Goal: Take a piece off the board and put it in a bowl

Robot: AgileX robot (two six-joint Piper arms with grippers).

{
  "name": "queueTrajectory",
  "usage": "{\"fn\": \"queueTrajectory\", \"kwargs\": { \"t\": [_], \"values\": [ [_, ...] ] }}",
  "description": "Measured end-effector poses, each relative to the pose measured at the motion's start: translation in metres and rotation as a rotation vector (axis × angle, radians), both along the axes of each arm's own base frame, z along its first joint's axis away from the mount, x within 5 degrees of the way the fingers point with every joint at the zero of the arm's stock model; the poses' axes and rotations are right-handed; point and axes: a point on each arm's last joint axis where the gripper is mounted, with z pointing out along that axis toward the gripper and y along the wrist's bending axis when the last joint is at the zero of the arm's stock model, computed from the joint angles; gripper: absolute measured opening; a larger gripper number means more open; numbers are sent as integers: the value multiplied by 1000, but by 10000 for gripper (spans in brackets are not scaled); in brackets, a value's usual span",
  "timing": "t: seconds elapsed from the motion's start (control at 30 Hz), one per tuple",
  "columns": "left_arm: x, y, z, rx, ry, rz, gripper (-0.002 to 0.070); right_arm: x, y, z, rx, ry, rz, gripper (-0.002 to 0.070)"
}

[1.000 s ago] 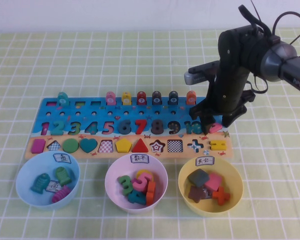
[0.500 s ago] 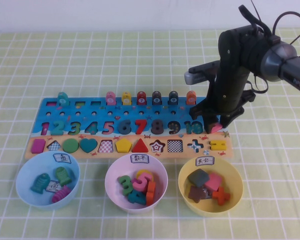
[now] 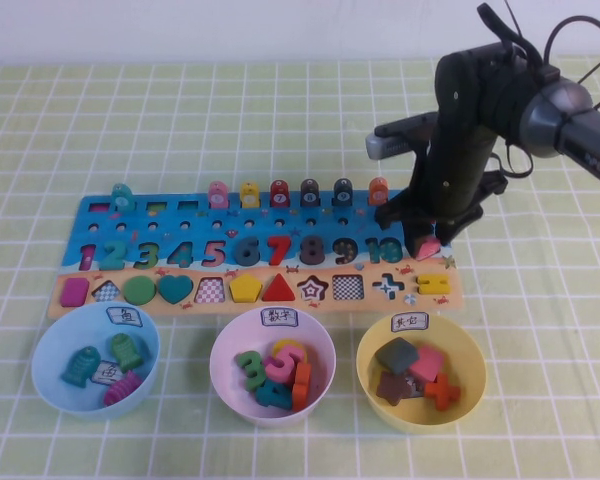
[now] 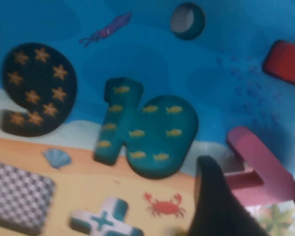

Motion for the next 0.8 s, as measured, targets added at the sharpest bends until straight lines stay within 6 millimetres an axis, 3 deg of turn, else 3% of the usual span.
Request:
{"fn": "queueTrajectory", "kwargs": {
  "t": [0.13,0.43,0.63,0.8],
  "values": [
    [0,0,0,0,0,0,-5,4,4,11,36,-34,-4,293],
    [0,0,0,0,0,0,-5,3,5,16,54,-38,-8,293],
    [0,0,0,0,0,0,-5,-6,2,58,107,-109,4,293],
    [0,0,0,0,0,0,-5,-31,-5,97,140,-150,25,293]
  ]
}}
